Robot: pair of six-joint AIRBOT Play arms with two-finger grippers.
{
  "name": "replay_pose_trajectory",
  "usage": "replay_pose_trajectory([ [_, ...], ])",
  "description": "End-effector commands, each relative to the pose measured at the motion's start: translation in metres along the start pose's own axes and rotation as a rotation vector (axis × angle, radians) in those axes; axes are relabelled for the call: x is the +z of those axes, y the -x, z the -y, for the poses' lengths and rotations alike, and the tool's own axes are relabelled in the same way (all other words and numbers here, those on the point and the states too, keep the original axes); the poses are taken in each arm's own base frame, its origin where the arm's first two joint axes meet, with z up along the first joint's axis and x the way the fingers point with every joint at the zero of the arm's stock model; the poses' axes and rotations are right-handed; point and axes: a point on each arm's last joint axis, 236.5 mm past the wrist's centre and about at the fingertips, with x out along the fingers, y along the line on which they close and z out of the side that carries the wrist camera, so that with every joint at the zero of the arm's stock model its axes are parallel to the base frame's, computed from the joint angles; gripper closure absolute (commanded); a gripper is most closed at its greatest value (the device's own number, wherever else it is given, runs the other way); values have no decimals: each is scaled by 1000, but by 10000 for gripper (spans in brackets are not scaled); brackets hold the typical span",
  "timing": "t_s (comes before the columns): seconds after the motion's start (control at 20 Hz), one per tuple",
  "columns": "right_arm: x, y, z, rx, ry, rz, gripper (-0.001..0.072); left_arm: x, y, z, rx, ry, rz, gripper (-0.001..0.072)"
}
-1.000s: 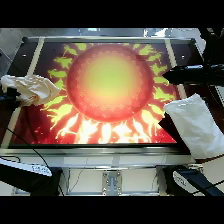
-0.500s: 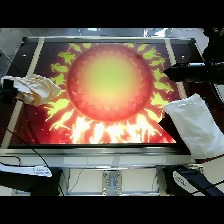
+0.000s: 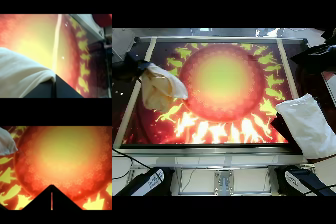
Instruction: Fold the shirts.
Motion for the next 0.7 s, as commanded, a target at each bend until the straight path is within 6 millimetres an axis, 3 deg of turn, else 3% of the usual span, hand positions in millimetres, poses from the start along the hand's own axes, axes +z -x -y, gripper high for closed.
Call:
replay_pose_trajectory([
  [0.0, 6, 35, -16, -9, 67, 2, 703, -86, -8, 101, -200, -165, -216, 693],
  [0.15, 9, 40, -18, -15, 76, 14, 703, -170, -32, 156, -319, -249, -414, 692],
  [0.25, 9, 38, -15, -22, 74, 7, 702, -211, -55, 172, -336, -301, -482, 658],
  [0.3, 8, 37, -11, -35, 72, 1, 702, -218, -72, 172, -319, -329, -461, 400],
  [0.35, 6, 36, -6, -52, 70, -8, 701, -213, -88, 170, -298, -344, -411, 80],
  [0.4, 3, 36, 0, -77, 68, -24, 699, -200, -100, 167, -280, -346, -351, 4],
  [0.5, -12, 38, 18, -149, 61, -90, 678, -162, -110, 148, -225, -340, -239, 4],
  [0.55, -25, 39, 31, -199, 50, -144, 671, -145, -112, 127, -172, -353, -214, 3],
  [0.6, -42, 40, 48, -262, 31, -217, 583, -136, -112, 98, -99, -375, -235, 5],
  [0.65, -60, 40, 66, -322, 7, -289, 462, -141, -108, 68, -31, -365, -308, 12],
])
